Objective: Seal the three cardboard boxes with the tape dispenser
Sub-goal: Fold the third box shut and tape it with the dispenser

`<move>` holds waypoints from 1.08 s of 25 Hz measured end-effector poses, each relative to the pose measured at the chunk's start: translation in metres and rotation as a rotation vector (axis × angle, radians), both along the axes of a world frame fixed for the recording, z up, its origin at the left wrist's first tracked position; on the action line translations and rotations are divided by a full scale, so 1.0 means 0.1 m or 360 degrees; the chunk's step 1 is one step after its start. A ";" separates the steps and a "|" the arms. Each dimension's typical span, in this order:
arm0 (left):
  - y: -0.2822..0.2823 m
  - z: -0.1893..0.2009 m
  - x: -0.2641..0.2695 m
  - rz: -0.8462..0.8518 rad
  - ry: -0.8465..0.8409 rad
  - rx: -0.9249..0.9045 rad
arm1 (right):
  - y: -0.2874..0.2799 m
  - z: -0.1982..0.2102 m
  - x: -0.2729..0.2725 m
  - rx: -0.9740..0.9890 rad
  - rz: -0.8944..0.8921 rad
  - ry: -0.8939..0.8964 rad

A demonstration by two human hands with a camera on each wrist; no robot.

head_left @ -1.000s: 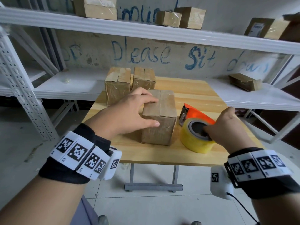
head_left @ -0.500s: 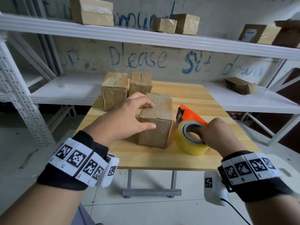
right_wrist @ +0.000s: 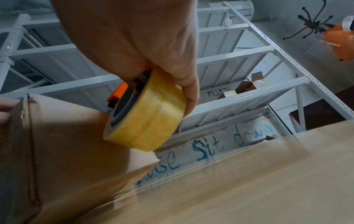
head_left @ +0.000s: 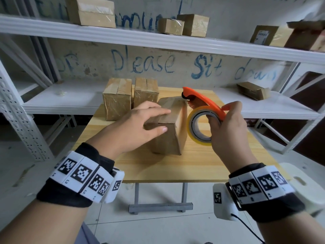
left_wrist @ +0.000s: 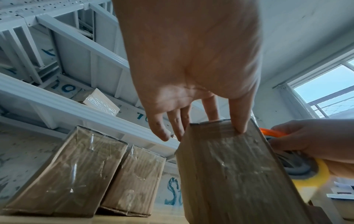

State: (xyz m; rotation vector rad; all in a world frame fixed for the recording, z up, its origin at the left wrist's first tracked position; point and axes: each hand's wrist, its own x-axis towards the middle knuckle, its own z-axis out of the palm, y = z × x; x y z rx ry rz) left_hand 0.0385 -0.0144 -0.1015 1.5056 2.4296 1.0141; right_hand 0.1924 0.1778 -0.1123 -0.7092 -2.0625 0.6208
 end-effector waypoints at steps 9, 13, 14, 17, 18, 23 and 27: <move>0.10 0.01 0.06 -0.0025 0.0230 -0.0260 | 0.08 -0.03 -0.01 -0.0151 -0.0055 -0.0126; 0.06 0.00 0.04 0.0031 0.0203 -0.0258 | 0.13 0.01 0.05 -0.0178 -0.0073 -0.0146; 0.05 0.00 0.06 0.0021 0.0210 -0.0253 | 0.11 0.02 0.06 -0.0160 -0.0047 -0.0126; 0.06 0.02 0.08 0.0065 0.0226 -0.0240 | 0.03 0.06 0.06 -0.0129 0.0061 -0.0045; 0.06 0.03 0.09 0.0095 0.0214 -0.0231 | 0.02 0.08 0.06 -0.0113 0.0093 -0.0017; -0.01 0.07 0.10 0.0085 -0.0209 0.0099 | -0.05 0.14 0.06 0.0154 0.0236 0.0082; 0.00 0.19 0.05 0.0083 -0.0679 0.0844 | -0.11 0.15 0.07 0.0218 0.0378 0.0108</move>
